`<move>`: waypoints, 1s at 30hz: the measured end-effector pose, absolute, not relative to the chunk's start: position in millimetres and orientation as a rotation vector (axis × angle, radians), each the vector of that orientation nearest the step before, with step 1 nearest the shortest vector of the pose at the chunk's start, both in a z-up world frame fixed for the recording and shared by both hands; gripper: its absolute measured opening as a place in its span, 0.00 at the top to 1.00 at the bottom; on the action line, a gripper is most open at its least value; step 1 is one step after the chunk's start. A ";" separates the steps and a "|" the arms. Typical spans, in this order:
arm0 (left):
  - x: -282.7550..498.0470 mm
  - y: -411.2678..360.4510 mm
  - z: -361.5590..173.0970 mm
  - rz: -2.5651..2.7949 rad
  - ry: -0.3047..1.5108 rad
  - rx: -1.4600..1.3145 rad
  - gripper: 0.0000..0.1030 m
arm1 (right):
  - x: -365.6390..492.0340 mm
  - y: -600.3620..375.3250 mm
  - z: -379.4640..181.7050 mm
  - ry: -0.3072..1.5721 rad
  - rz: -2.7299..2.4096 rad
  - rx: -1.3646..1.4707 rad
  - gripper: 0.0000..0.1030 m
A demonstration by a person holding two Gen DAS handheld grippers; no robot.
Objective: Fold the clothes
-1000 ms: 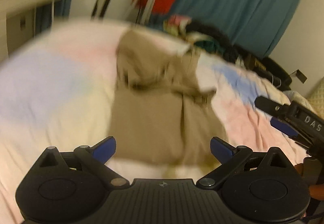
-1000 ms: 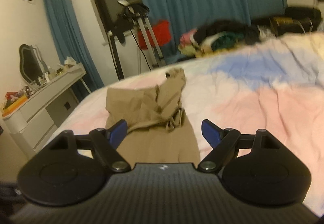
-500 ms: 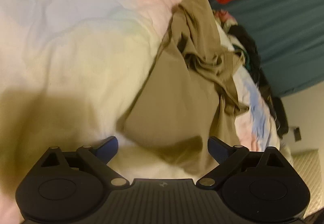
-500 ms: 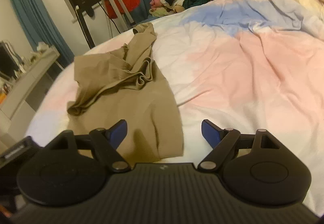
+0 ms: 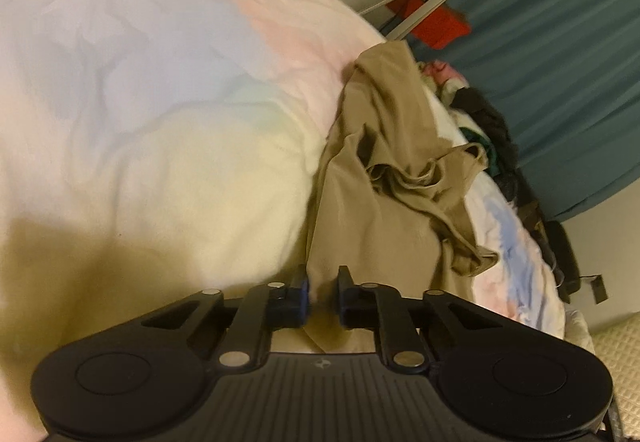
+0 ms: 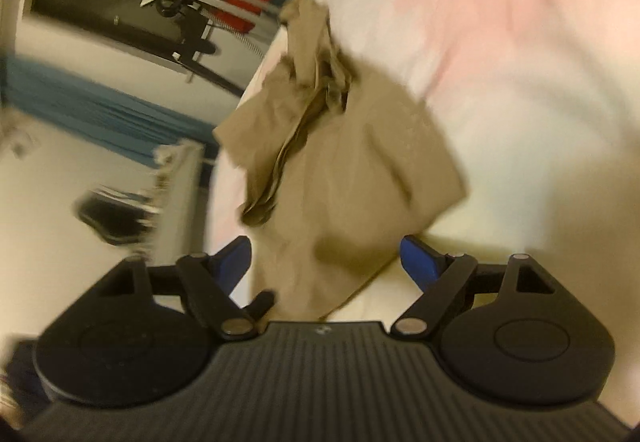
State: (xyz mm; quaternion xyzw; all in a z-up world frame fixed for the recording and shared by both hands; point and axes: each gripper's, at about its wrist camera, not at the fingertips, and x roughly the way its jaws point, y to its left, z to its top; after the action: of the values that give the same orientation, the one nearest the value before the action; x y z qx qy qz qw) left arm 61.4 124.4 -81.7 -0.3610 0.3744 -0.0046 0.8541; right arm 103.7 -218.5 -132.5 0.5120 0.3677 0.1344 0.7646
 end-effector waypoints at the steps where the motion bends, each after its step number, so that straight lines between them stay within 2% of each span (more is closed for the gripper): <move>1: 59.9 125.4 -80.5 -0.014 0.778 -0.766 0.88 | 104.3 -217.8 -137.1 0.806 0.303 1.151 0.19; 5: 56.8 128.9 -77.9 -0.024 0.758 -0.794 0.89 | 106.9 -215.0 -155.3 0.831 0.346 1.303 0.19; 9: 55.6 131.0 -77.9 -0.024 0.747 -0.816 0.89 | 112.2 -213.9 -159.2 0.841 0.321 1.314 0.22; 12: 54.1 132.7 -77.1 -0.023 0.731 -0.829 0.90 | 116.1 -213.3 -162.1 0.847 0.299 1.322 0.36; 14: 54.0 133.1 -76.9 -0.022 0.724 -0.833 0.90 | 118.3 -219.5 -164.2 0.826 0.238 1.306 0.54; 17: 53.5 133.2 -76.6 -0.020 0.722 -0.830 0.90 | 121.2 -225.8 -168.3 0.807 0.171 1.277 0.69; 27: 51.0 133.4 -71.0 -0.036 0.697 -0.817 0.91 | 124.0 -235.7 -163.4 0.736 0.117 1.248 0.71; 30: 51.0 134.0 -68.7 -0.044 0.685 -0.823 0.91 | 124.9 -237.4 -161.5 0.722 0.118 1.246 0.78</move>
State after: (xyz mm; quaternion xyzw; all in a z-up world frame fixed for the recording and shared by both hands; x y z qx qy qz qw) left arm 51.0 134.0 -68.7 -0.3922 0.3265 -0.0210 0.8597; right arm 124.9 -237.4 -161.5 0.5701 0.3305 0.0538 0.7503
